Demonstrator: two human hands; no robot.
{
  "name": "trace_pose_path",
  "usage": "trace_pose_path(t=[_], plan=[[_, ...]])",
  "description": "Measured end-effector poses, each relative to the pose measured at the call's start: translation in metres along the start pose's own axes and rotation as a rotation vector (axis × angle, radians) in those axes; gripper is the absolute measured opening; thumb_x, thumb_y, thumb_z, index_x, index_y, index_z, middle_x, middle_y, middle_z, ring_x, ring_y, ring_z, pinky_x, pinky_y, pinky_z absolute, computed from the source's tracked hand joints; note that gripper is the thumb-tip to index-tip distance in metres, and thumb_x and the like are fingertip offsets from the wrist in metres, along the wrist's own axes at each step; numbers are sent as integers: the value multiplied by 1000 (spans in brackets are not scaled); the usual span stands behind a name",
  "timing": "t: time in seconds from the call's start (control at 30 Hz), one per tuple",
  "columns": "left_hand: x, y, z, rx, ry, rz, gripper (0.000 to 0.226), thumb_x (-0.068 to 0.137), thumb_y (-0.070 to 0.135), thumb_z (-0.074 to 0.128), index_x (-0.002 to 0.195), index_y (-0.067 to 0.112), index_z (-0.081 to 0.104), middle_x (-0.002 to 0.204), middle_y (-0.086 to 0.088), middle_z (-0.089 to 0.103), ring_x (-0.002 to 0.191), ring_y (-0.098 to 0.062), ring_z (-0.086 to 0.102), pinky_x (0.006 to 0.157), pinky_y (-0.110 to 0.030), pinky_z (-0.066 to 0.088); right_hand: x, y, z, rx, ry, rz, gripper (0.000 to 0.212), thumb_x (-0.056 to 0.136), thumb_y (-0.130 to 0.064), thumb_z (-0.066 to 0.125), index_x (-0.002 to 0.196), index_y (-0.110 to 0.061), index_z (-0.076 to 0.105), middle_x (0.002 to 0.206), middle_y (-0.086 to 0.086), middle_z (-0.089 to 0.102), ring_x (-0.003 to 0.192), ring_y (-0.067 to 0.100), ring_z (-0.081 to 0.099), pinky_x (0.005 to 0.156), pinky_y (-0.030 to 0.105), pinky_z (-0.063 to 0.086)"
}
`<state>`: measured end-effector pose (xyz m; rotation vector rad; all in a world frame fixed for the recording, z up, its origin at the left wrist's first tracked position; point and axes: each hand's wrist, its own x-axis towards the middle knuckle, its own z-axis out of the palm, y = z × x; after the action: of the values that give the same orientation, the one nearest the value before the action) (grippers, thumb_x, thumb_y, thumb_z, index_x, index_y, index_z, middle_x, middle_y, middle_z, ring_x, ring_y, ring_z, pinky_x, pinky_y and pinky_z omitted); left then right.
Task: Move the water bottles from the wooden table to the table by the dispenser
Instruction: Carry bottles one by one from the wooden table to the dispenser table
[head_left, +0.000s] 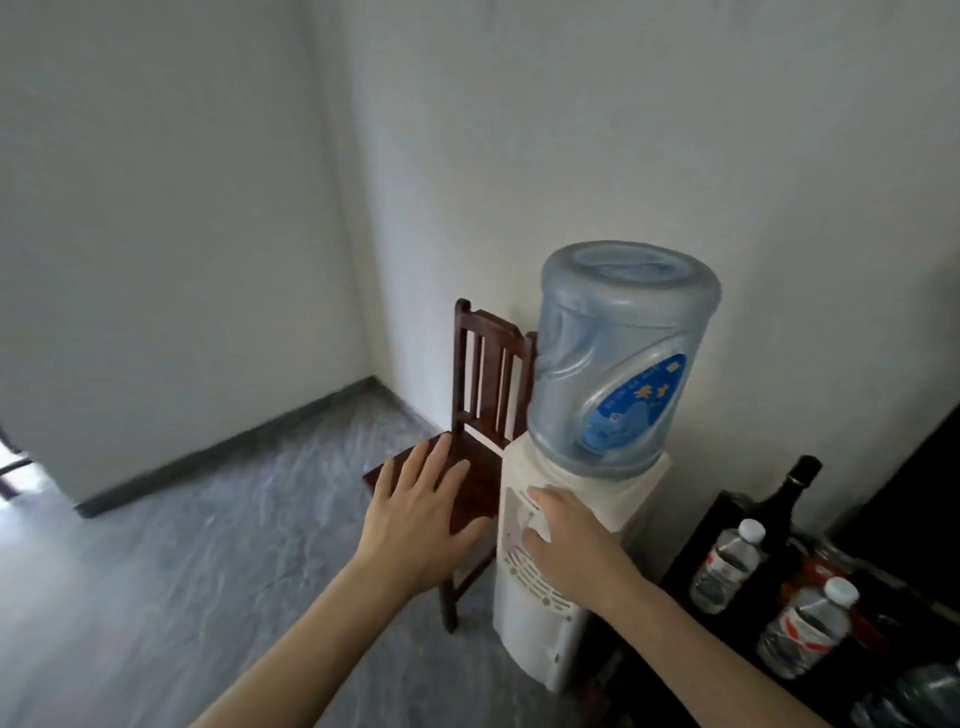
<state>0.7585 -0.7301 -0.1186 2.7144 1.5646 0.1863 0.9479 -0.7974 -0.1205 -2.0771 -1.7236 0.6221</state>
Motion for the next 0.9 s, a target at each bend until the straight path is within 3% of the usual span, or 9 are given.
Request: trace_pose_path(t=[0.2, 0.47, 0.7, 0.9], plan=[[-119, -104, -17, 8, 1, -301, 78, 96, 73, 26, 162, 33, 16, 173, 2, -9, 159, -21, -13, 124, -50, -9, -17, -122, 74, -85, -169, -262, 62, 97, -37, 46, 154, -21, 29, 163, 5, 24, 148, 22, 25, 118, 42, 28], [-284, -202, -50, 20, 46, -760, 82, 96, 74, 28, 163, 30, 8, 173, 2, -11, 159, -22, -11, 125, -50, -8, -56, -283, 164, -141, -383, -671, 63, 98, -39, 47, 155, -22, 26, 165, 6, 18, 150, 21, 19, 119, 38, 21], [-417, -229, -86, 73, 64, -1169, 83, 96, 75, 26, 163, 29, 8, 173, 1, -12, 159, -24, -9, 125, -52, -3, -118, -397, 232, -234, -496, -1039, 64, 96, -41, 49, 153, -23, 28, 161, 6, 27, 146, 26, 28, 117, 42, 29], [-471, -214, -100, 57, 87, -1446, 82, 97, 72, 33, 162, 26, 15, 173, 1, -3, 159, -23, -6, 125, -53, -5, -144, -436, 260, -236, -585, -1244, 65, 94, -45, 48, 153, -27, 27, 162, 1, 25, 146, 23, 29, 111, 43, 35]])
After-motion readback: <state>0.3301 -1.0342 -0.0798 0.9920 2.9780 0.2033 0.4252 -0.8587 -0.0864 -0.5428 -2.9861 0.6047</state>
